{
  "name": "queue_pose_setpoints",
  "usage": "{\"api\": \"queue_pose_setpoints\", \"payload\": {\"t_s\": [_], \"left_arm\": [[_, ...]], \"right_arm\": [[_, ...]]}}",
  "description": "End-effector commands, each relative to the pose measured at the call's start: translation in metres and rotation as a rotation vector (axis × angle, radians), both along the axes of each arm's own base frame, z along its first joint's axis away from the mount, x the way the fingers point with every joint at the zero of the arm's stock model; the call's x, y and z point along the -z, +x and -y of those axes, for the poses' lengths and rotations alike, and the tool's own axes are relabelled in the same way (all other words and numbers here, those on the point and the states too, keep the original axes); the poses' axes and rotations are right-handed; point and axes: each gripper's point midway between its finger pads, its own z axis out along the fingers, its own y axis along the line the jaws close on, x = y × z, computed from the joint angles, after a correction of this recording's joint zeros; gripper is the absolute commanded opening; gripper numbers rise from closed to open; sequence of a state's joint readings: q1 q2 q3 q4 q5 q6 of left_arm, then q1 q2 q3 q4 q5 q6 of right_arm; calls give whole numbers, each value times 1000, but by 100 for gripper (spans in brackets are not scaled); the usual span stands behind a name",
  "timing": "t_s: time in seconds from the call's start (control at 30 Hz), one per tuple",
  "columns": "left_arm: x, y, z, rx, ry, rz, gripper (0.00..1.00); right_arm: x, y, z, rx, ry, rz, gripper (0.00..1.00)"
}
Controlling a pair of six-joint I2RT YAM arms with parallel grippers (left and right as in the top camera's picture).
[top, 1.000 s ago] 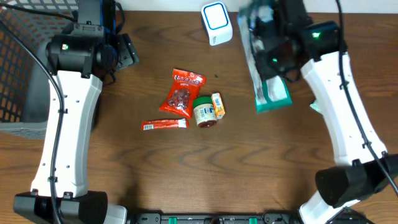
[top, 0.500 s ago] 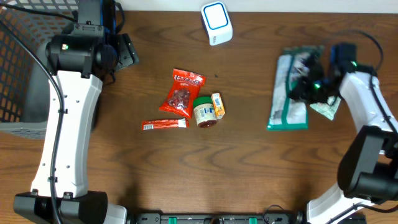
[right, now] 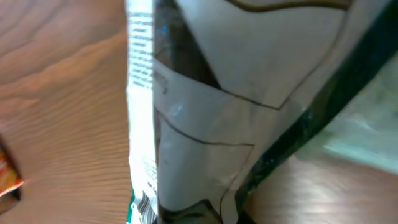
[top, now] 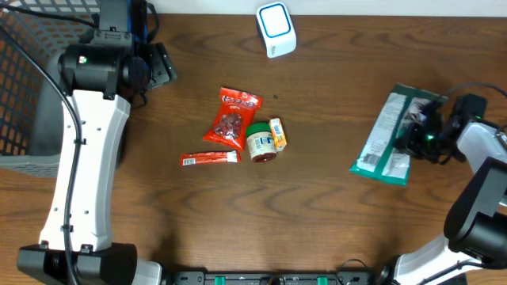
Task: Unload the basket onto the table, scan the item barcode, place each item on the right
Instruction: 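Carry the gloves pack right and lower it onto the table, then open the right gripper to release the gloves pack and lift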
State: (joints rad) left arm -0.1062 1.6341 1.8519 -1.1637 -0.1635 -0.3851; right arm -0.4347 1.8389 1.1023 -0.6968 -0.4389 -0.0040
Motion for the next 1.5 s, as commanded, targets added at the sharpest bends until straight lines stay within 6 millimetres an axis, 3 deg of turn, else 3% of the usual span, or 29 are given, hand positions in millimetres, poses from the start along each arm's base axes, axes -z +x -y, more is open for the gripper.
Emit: {"api": "queue_pose_setpoints", "payload": {"t_s": [0.0,0.2,0.4,0.5,0.6,0.67,0.73,0.97,1.0,1.03,1.07,1.1,1.33,1.4,1.47], "left_arm": [[-9,-3,-3,-2,9,22,84],[-9,-3,-3,-2,9,22,84],[-9,-3,-3,-2,9,22,84],[-9,-3,-3,-2,9,22,84],[-9,-3,-3,-2,9,23,84],[-9,-3,-3,-2,9,23,84],[-9,-3,-3,-2,9,23,84],[-9,-3,-3,-2,9,22,84],[-9,-3,-3,-2,9,23,84],[-9,-3,-3,-2,9,22,84],[-9,-3,-3,-2,9,22,84],[-9,-3,-3,-2,9,23,84],[-9,-3,-3,-2,9,22,84],[-9,-3,-3,-2,9,23,84],[-9,-3,-3,-2,9,23,84]], "right_arm": [[5,-14,29,105,-90,-86,1],[-5,-24,53,158,-203,-178,2],[-27,-19,65,158,-320,-219,2],[-32,-6,54,85,-317,-176,2],[-34,7,16,-83,-222,-95,1],[-34,7,1,-144,-215,-94,2],[-31,3,-1,-163,-252,-125,5],[-19,-10,8,-180,-358,-194,22],[-18,-13,8,-179,-358,-201,31],[-17,-15,10,-177,-364,-208,49],[-16,-16,12,-174,-372,-214,60],[-16,-15,15,-169,-383,-213,65],[-19,0,18,-161,-405,-157,80],[-22,6,4,-174,-332,-117,80],[-29,18,-23,-198,-188,-42,77]]}}
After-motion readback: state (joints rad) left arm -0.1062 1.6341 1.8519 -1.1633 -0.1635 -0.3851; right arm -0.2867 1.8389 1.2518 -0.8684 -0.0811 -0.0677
